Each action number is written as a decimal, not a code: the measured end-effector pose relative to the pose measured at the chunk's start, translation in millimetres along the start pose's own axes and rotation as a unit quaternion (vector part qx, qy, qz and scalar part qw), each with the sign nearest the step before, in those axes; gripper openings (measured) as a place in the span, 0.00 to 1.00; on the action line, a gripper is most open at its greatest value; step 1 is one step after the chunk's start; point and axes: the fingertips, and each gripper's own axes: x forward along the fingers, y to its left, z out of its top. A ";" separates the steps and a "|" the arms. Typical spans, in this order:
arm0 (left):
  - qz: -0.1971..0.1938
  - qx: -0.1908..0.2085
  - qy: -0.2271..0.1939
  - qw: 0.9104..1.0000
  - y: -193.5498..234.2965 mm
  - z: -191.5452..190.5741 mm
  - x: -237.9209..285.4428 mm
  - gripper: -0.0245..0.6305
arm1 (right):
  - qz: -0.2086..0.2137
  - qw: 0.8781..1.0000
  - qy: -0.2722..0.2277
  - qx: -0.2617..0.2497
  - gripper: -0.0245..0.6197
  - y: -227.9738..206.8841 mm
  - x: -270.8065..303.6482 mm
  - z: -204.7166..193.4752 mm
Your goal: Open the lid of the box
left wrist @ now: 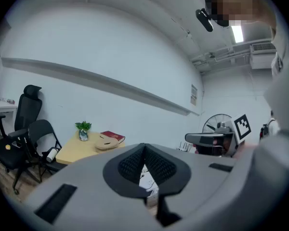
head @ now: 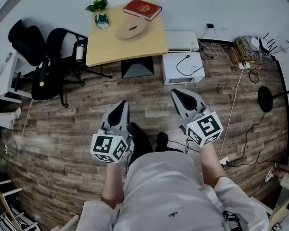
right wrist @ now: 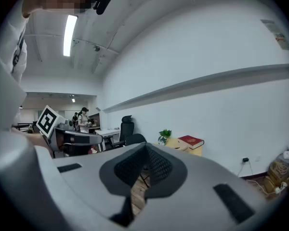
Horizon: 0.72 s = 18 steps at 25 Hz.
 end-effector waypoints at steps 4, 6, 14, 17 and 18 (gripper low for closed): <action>-0.005 0.000 0.001 1.000 -7.8 0.0 0.7 0.05 | 0.007 1.000 -0.003 -0.003 0.04 5.5 -7.3 0.9; -0.008 0.002 0.004 1.000 -12.1 -1.8 2.9 0.05 | 0.008 1.000 -0.003 -0.005 0.04 6.4 -10.2 0.6; 0.002 0.006 0.014 1.000 -22.9 -7.1 7.5 0.05 | 0.009 1.000 -0.010 0.008 0.04 -2.3 -17.2 -7.0; 0.008 0.003 0.019 1.000 -20.8 -12.2 7.9 0.05 | 0.014 1.000 -0.008 0.017 0.04 -3.7 -15.4 -12.4; 0.010 0.002 0.020 1.000 -18.9 -13.3 8.3 0.05 | 0.015 1.000 -0.007 0.018 0.04 -4.0 -13.6 -13.5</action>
